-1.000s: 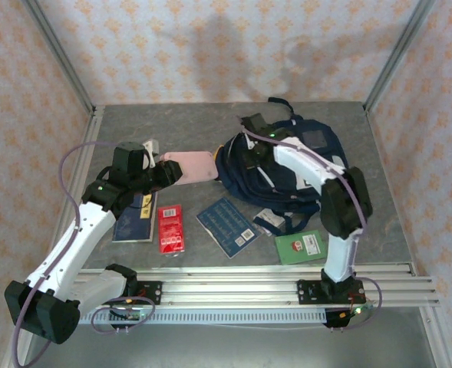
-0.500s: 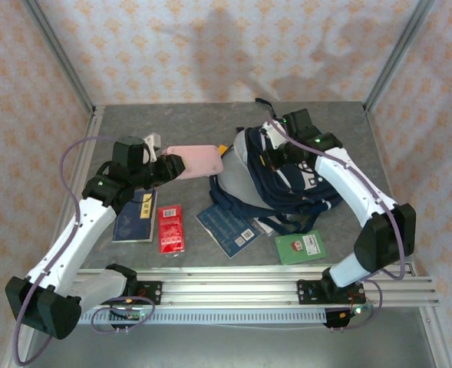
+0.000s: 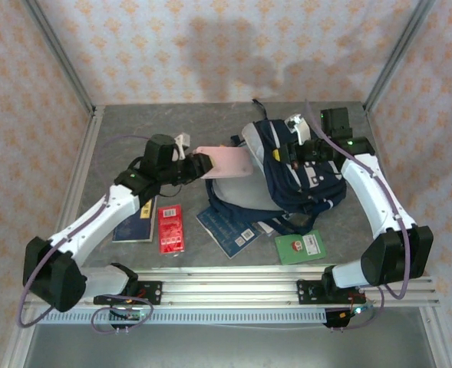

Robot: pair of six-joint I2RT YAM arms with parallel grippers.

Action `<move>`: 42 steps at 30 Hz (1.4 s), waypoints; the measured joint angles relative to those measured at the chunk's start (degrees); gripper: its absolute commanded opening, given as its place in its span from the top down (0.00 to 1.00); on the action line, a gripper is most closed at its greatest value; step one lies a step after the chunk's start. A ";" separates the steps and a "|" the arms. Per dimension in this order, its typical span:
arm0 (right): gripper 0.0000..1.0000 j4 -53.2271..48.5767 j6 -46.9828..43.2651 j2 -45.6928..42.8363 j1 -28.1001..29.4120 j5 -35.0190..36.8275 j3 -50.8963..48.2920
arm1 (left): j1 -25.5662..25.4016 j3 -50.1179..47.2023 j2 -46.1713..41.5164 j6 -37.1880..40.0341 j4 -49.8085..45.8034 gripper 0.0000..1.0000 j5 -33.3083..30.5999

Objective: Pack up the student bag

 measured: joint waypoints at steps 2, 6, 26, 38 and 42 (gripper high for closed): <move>1.00 0.70 0.24 -0.15 -0.17 -2.01 -0.90 | -1.44 0.02 2.34 -0.61 1.99 0.67 0.00; 1.00 3.26 2.21 -1.20 -1.44 -5.40 -2.64 | -3.50 0.52 7.61 -1.53 5.09 0.68 -0.02; 1.00 17.38 14.93 -2.51 -3.15 -12.66 -6.93 | -7.15 14.60 34.73 -11.85 29.77 0.67 -1.81; 1.00 25.09 21.44 -0.24 -3.28 -11.45 -7.82 | -12.83 34.62 52.39 -12.94 25.14 0.03 -3.28; 1.00 25.35 20.81 -0.24 -3.26 -7.61 -7.82 | -12.68 33.75 50.62 -10.69 21.35 0.03 -3.50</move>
